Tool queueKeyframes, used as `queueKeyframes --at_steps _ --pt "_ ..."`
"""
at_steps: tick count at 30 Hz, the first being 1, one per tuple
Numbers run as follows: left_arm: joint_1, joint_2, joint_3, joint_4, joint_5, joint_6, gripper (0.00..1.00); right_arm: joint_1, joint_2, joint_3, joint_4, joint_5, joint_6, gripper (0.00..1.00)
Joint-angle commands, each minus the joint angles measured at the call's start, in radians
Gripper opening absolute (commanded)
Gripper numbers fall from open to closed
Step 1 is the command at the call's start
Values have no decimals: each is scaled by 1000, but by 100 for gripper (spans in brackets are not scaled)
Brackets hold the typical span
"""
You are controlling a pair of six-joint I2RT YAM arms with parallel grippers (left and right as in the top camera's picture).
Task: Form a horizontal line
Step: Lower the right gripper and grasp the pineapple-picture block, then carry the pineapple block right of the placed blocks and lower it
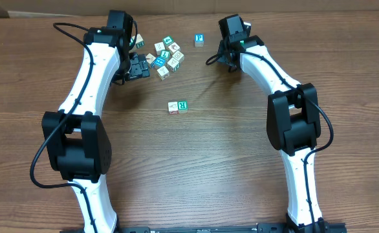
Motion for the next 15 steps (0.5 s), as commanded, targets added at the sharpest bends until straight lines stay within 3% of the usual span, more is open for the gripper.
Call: queueKeyframes --at_steps 1,7,13,15 --pt "4 -20 14 0 -9 1 100 -3 14 -6 16 3 0 46" --pt "4 -20 14 0 -9 1 100 -3 14 -6 13 3 0 36" --pt "4 -20 14 0 -9 1 100 -4 -7 20 -22 3 0 15" --pt "4 -20 14 0 -9 1 99 -6 -29 37 -50 3 0 14"
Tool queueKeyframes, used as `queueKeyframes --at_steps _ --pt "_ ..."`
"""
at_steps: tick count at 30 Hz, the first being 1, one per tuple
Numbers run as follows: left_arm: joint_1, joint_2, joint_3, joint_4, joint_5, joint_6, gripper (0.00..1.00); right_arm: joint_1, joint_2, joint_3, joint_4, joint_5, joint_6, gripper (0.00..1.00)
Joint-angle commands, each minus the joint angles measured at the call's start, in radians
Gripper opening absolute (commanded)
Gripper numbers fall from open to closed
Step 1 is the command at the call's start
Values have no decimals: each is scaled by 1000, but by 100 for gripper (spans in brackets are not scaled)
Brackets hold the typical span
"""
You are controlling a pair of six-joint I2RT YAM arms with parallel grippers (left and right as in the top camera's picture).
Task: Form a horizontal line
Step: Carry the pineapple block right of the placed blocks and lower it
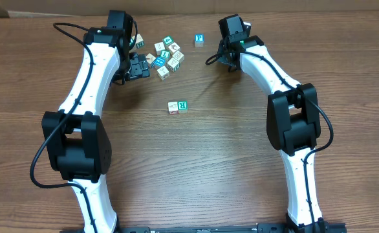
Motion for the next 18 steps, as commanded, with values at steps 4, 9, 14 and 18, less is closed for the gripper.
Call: queueKeyframes --at_steps 4,9,14,18 --pt "4 -20 14 0 -9 1 100 -7 -96 47 -86 2 -1 14" --pt "4 -20 14 0 -9 1 100 6 -190 47 -187 -21 -2 14" --pt "4 -20 14 0 -9 1 100 28 -264 47 -294 -124 -2 15" --pt "4 -20 14 0 -9 1 100 56 -276 47 -375 -211 -1 14"
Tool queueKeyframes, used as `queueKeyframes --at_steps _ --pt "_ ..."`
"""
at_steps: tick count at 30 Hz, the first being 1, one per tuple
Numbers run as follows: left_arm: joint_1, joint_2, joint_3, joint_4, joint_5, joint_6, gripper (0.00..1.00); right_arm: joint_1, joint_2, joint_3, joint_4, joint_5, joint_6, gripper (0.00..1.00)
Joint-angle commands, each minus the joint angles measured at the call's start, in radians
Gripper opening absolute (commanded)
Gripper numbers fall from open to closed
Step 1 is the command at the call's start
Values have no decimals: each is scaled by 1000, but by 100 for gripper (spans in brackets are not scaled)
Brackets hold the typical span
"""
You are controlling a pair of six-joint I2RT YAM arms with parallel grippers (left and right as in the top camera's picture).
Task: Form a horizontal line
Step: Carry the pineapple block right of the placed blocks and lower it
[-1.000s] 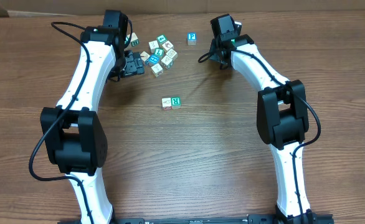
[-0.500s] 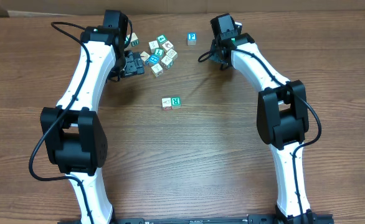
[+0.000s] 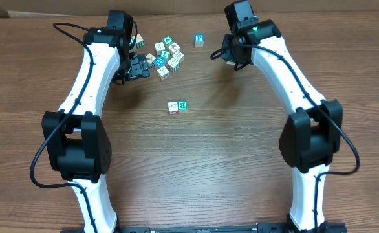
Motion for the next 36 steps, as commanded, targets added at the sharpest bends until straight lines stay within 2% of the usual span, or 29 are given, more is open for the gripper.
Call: queueKeyframes --at_steps 1,7,15,36 --pt "4 -20 14 0 -9 1 100 35 -28 21 -43 -108 -1 15" --pt "4 -20 14 0 -9 1 100 76 -26 -34 -122 -119 0 15" --pt "4 -20 14 0 -9 1 99 129 -26 -137 -124 -119 0 15" --pt "4 -20 14 0 -9 1 100 199 -26 -327 80 -119 3 16"
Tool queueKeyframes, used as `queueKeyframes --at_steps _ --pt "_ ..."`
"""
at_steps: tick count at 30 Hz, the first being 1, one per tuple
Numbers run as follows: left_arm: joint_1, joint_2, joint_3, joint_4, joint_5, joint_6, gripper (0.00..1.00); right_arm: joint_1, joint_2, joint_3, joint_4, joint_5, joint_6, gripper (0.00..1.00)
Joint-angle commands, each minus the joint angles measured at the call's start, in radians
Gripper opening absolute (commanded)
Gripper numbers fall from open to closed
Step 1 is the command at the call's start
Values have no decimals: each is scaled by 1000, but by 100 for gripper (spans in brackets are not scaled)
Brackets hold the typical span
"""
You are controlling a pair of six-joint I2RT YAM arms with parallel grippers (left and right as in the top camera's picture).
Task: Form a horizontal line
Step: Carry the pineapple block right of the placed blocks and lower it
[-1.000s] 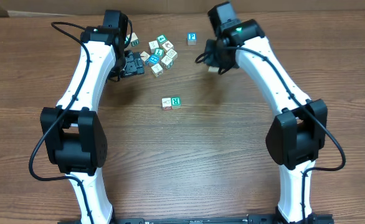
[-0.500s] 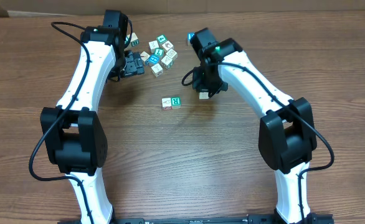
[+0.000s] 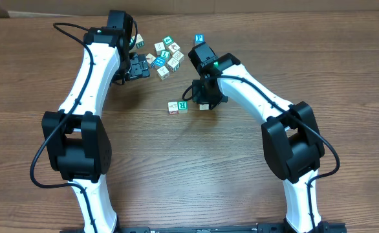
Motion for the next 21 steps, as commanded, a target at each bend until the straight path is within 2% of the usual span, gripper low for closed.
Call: queueKeyframes --at_steps 1,5,21 --pt "4 -20 14 0 -9 1 100 5 -13 -24 20 0 3 16" --pt "4 -20 14 0 -9 1 100 5 -13 -30 26 0 3 20" --pt "4 -20 14 0 -9 1 100 5 -6 -30 77 2 3 21"
